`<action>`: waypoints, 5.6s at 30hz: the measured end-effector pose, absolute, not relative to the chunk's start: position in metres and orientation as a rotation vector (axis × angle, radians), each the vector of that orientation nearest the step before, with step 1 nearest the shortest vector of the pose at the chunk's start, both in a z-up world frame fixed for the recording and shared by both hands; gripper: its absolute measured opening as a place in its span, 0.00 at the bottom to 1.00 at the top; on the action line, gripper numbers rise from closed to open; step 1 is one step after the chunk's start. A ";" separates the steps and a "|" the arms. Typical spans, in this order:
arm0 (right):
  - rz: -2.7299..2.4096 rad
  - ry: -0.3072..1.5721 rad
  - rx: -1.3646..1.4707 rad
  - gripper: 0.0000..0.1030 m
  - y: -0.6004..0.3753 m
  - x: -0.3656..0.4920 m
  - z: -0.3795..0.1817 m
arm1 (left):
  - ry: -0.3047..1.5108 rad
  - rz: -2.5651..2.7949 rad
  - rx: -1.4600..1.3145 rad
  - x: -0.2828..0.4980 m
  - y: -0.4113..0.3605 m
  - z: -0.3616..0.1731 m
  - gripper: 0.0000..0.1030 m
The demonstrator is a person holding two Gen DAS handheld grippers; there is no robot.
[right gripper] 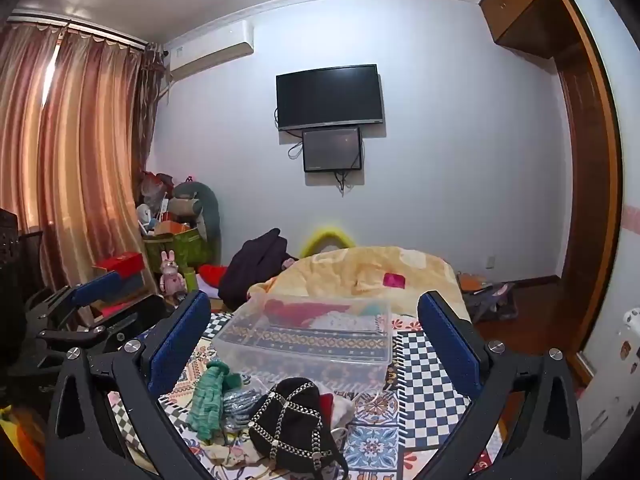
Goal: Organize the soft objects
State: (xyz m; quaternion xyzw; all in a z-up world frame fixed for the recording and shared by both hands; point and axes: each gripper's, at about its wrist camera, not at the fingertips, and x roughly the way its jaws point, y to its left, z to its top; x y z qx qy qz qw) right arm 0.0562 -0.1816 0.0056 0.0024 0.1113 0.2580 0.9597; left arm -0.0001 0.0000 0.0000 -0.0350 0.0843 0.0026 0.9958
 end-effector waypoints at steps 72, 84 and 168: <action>0.544 0.200 0.025 1.00 -0.180 0.048 0.011 | 0.167 -0.021 -0.070 -0.005 -0.002 0.002 1.00; 0.544 0.200 0.026 1.00 -0.181 0.047 0.011 | 0.165 -0.021 -0.069 -0.006 -0.002 0.002 1.00; 0.610 0.323 -0.017 0.10 -0.152 0.124 -0.014 | 0.402 -0.081 -0.134 0.081 0.055 -0.045 0.08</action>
